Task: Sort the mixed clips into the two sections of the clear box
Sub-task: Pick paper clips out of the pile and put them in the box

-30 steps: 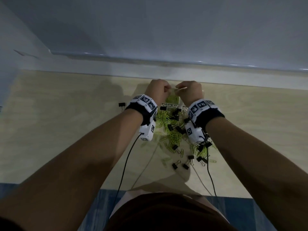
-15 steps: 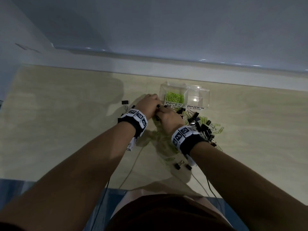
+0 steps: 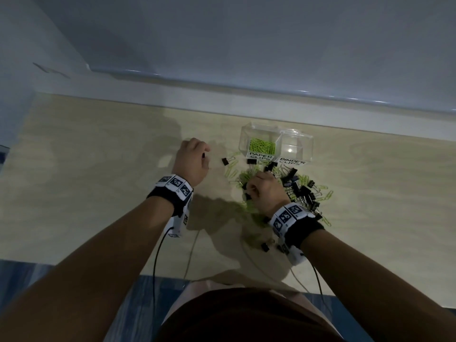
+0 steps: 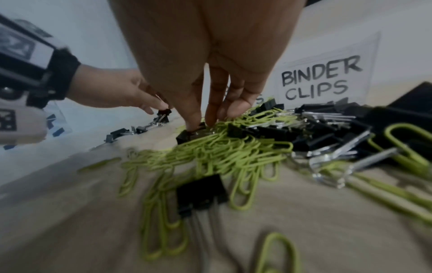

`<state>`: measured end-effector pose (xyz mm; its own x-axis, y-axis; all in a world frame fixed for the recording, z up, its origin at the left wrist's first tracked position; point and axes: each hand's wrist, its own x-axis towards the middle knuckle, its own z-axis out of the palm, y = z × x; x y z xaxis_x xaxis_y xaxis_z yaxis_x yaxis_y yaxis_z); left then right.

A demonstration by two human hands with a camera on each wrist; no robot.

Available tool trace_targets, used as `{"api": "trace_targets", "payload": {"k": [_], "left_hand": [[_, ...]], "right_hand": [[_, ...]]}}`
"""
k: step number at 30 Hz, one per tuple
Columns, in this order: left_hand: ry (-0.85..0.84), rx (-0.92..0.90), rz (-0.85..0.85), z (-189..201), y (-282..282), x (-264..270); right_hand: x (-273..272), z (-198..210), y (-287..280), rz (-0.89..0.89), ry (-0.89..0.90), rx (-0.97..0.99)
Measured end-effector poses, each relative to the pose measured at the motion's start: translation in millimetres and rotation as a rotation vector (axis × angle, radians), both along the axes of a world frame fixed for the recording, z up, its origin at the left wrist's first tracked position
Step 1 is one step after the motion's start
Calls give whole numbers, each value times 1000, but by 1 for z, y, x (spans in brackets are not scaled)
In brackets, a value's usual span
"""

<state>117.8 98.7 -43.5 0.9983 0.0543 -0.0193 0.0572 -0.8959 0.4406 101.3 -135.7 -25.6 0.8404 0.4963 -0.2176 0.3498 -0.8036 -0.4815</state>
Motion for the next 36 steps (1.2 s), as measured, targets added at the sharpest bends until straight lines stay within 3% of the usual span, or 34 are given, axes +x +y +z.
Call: {"api": "trace_targets", "payload": {"k": [7,11,16,19,23,30,36], "left_hand": [[185,111,-147,2,-41,13],[182,86,-134,2,-41,14],[75,187,-24,9,-16,-3],[23,51,-133,10,-22,-17],[169,-123,-235,7,-63,-34],[215,-54,-111,0,-88,-30],[115,-246,-94,7,-71,-36]], "right_hand": [[0,16,25,-73,74,-135],[-1,18,30,-110,57,-148],[-9,22,39,-44,66,-150],[-13,22,35,-108,14,7],[-14,7,1,-253,-35,106],[-18,2,-8,-16,8,-110],[-17,2,-6,-25,43,-136]]}}
